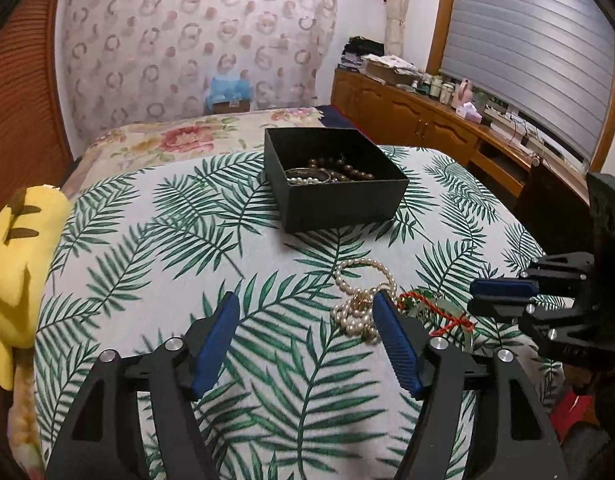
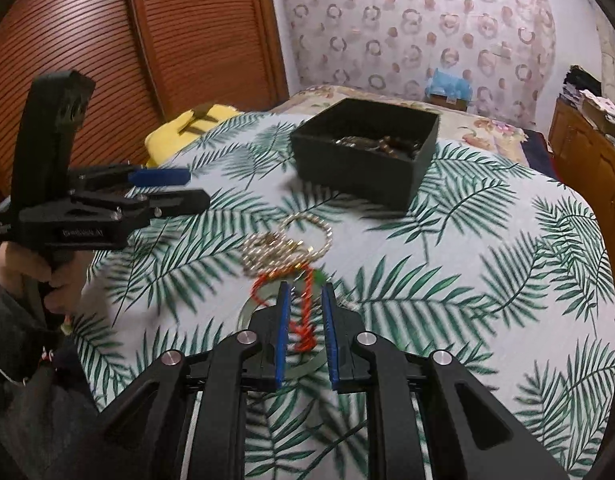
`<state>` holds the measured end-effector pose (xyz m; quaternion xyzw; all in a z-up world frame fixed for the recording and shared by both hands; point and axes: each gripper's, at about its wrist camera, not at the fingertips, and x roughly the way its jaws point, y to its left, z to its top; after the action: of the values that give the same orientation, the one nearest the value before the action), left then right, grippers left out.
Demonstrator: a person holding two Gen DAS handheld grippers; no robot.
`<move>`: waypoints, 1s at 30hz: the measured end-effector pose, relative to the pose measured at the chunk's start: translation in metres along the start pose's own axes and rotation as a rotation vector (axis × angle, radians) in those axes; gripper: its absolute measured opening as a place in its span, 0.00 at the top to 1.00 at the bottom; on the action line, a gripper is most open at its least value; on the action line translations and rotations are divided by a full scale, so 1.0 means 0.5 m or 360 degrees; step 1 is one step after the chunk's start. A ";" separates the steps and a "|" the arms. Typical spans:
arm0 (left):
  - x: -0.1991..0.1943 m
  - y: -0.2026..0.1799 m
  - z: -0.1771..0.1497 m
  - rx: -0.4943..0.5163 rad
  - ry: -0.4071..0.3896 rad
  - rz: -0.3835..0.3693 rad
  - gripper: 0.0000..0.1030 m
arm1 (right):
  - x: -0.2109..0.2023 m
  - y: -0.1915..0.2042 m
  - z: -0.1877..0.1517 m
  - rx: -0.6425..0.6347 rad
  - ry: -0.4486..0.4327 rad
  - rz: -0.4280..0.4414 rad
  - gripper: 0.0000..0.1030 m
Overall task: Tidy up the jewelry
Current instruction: 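Grasp the red cord with the jade bangle using the right tool, then lift the red cord with the right tool while the left approaches the pearl bracelet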
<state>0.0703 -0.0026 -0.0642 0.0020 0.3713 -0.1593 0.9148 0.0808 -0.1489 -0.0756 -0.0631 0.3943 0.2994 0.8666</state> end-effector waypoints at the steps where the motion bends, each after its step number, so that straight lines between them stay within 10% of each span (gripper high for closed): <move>1: -0.004 0.002 -0.002 -0.0004 -0.0002 0.0002 0.33 | 0.000 0.004 -0.002 -0.0008 0.0009 0.0003 0.75; 17: -0.002 0.011 -0.021 -0.0072 0.0012 0.0008 0.21 | 0.046 0.031 -0.011 -0.0142 0.0125 -0.0076 0.75; 21: 0.011 0.002 -0.026 -0.0059 0.0031 -0.0007 0.21 | 0.036 0.032 -0.012 -0.0168 0.0089 -0.0056 0.96; 30: 0.036 -0.016 -0.032 -0.0035 0.0079 -0.0033 0.21 | 0.001 0.017 -0.007 -0.0128 -0.0002 -0.0050 0.97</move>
<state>0.0693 -0.0134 -0.0873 -0.0081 0.3956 -0.1645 0.9035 0.0739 -0.1430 -0.0772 -0.1038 0.3805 0.3014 0.8681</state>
